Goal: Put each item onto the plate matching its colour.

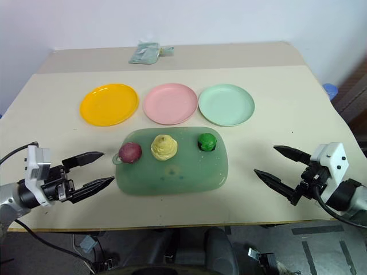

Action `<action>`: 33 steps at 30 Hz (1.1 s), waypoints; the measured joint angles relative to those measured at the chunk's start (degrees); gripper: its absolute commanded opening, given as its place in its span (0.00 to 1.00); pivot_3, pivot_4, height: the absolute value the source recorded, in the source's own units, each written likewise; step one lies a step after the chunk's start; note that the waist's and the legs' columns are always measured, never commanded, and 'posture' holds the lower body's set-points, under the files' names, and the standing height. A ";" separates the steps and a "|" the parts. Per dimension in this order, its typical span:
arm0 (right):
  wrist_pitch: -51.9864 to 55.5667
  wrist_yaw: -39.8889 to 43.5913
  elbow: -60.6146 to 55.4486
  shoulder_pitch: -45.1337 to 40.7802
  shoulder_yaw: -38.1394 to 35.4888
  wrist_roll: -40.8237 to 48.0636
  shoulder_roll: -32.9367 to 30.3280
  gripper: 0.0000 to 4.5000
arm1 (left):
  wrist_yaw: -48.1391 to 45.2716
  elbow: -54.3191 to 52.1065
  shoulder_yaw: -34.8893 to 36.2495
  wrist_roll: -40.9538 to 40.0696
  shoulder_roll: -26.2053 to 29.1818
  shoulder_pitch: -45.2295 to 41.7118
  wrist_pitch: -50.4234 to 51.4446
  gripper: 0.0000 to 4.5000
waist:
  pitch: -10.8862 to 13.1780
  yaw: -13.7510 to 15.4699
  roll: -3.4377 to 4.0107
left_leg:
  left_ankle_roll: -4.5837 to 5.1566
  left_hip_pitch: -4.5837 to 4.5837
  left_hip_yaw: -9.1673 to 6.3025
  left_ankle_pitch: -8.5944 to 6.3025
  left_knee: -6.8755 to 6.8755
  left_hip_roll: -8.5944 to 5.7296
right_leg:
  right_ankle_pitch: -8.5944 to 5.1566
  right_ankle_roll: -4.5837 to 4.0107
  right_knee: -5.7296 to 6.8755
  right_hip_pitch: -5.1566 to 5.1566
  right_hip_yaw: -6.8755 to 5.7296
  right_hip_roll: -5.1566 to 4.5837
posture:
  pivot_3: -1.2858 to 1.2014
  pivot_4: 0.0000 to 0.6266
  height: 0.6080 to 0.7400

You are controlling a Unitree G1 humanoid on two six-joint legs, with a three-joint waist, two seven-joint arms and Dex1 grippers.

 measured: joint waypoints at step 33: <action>-10.21 6.54 11.37 -25.45 23.85 -6.65 6.10 0.99 | 20.53 7.00 -9.71 16.61 -19.57 -11.68 -10.26 1.00 | -0.01 0.03 -0.01 | 0.04 0.11 0.01 0.02 0.56 0.02 | 0.22 0.16 0.10 0.31 -0.08 0.08 | 0.52 0.24 1.00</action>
